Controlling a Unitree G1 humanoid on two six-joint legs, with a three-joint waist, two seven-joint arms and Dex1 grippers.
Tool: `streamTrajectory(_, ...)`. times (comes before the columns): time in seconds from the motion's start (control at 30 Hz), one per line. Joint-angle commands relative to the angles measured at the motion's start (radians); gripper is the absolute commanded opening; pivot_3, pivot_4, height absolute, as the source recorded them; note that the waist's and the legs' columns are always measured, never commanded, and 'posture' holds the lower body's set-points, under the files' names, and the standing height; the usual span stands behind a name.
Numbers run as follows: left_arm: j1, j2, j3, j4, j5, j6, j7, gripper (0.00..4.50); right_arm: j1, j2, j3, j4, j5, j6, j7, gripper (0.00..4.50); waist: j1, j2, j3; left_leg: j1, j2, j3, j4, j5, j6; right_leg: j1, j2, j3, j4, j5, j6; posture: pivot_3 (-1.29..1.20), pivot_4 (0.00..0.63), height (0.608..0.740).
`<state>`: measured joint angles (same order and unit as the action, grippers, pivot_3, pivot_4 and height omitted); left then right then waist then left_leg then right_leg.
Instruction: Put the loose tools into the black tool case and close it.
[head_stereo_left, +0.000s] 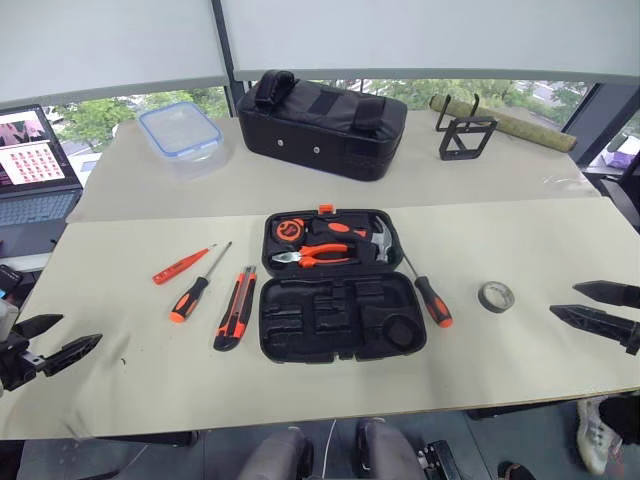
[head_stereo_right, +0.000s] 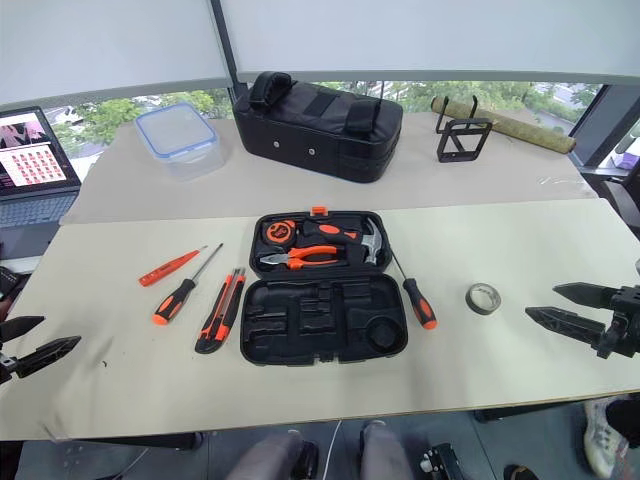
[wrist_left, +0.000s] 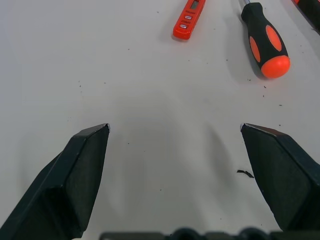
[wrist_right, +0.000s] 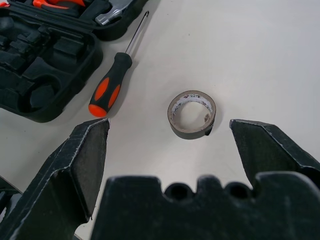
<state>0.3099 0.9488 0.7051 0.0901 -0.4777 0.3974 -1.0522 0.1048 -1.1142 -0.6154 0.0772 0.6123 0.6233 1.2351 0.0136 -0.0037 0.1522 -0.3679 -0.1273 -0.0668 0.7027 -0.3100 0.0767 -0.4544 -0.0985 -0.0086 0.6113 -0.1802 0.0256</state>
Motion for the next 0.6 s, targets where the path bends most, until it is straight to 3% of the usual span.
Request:
streamTrajectory(0.03,-0.001,0.003,0.021,-0.031,-0.002,0.010,0.013,4.50,0.001,0.011,-0.027,-0.023,0.003,-0.006,-0.010,4.48,0.000,0.000,0.000,0.000,0.000,0.000,0.000,0.000,0.000,0.000,0.000,0.000,0.000,0.000,0.000,0.00,0.150,0.722)
streamTrajectory(0.17,-0.021,0.004,-0.002,-0.082,0.004,0.054,0.062,4.50,-0.010,0.033,-0.029,-0.027,-0.034,-0.065,-0.043,4.48,0.001,0.000,0.000,0.000,0.000,0.000,0.000,0.000,0.000,0.000,0.000,0.000,0.000,0.000,0.000,0.00,0.150,0.722)
streamTrajectory(0.37,-0.116,0.021,-0.058,-0.340,-0.116,0.303,0.154,4.50,-0.110,0.022,0.005,-0.179,0.039,0.001,-0.067,4.48,-0.001,0.000,0.000,0.000,0.000,0.001,0.000,0.000,0.000,0.000,0.000,0.000,0.001,0.000,0.000,0.00,0.150,0.722)
streamTrajectory(0.6,-0.307,0.039,-0.290,-0.443,-0.103,0.563,0.328,4.50,-0.248,0.040,0.175,-0.438,0.141,0.074,-0.092,4.48,-0.002,0.000,0.000,0.000,0.001,0.000,0.000,0.001,-0.002,-0.002,0.002,-0.001,0.001,0.001,-0.001,0.00,0.150,0.722)
